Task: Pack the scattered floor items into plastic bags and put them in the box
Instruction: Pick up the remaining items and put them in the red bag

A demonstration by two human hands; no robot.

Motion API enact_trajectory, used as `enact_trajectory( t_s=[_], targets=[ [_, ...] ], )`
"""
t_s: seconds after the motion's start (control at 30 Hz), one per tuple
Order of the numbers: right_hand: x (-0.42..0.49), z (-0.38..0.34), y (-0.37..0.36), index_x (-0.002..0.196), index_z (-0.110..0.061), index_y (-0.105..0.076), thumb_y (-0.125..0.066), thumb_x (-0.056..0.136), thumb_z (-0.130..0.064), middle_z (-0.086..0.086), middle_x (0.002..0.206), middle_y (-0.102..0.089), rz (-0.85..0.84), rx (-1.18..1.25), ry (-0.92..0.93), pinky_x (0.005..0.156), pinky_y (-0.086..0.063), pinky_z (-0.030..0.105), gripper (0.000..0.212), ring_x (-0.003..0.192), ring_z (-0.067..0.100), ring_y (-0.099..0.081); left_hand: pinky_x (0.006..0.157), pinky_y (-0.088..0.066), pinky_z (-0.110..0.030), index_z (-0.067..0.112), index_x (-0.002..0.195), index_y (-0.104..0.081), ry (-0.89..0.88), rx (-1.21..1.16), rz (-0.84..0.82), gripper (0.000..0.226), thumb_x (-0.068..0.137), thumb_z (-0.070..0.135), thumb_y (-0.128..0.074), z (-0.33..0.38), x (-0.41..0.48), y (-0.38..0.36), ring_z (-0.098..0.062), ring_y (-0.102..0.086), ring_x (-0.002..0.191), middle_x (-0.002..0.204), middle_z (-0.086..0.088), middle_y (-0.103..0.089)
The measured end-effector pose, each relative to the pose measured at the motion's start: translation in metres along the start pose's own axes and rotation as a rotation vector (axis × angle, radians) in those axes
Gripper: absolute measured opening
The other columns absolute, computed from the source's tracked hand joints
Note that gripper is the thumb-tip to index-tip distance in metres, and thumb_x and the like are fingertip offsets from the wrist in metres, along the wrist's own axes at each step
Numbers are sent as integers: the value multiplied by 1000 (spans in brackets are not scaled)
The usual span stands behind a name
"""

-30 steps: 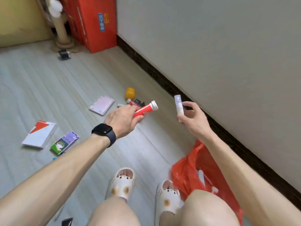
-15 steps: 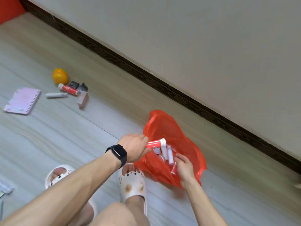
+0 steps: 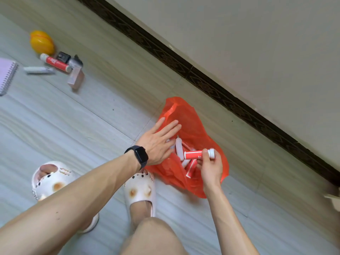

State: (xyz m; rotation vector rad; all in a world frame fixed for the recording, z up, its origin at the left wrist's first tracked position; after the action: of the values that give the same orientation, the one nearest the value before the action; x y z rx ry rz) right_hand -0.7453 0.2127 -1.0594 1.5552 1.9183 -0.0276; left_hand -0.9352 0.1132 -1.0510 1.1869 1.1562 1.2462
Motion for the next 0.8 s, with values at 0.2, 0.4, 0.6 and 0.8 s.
enact_trajectory(
  t_s=[0.2,0.4,0.6,0.8],
  targets=[
    [21,-20,-28,148,-28,-43,-52,99,-38,5,142,-57,-103,-459,116,107,-36,34,51,132,28,-51,118,9,-57,18,107,-73,157,97,-238,34,95,30,-43,-12,-8,4,-27,-5,151,162,-13,-17],
    [24,-23,-71,156,-18,-26,-44,101,-25,11,157,-37,-382,-759,292,115,-29,34,58,144,27,-36,116,-15,-62,29,143,-47,181,11,-68,64,80,34,-33,-13,-27,9,-26,-22,148,160,-8,-25],
    [-16,-52,-68,149,-25,-41,-31,82,-45,4,158,-35,-492,-873,455,119,-25,34,71,150,21,-24,117,-6,-58,37,155,-14,441,-105,-194,67,94,32,-41,-25,-48,56,-30,-7,151,164,-7,-12],
    [-85,-122,-85,145,-29,-46,-51,96,-24,5,159,-33,-468,-882,810,117,-30,37,50,140,28,-42,117,1,-59,37,154,-12,749,59,-338,69,94,36,-46,-76,-123,129,-38,-4,149,162,-8,-12]
  ],
)
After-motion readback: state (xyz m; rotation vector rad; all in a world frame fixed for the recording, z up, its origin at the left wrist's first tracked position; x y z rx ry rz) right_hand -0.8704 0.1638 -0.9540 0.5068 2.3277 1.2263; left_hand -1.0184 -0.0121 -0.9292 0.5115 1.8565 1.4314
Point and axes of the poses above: each hand's wrist, its own x-axis towards the middle knuckle, its own y-axis out of the back of the hand, z = x × y, the point moved 2 cm from there along x, towards the middle knuckle
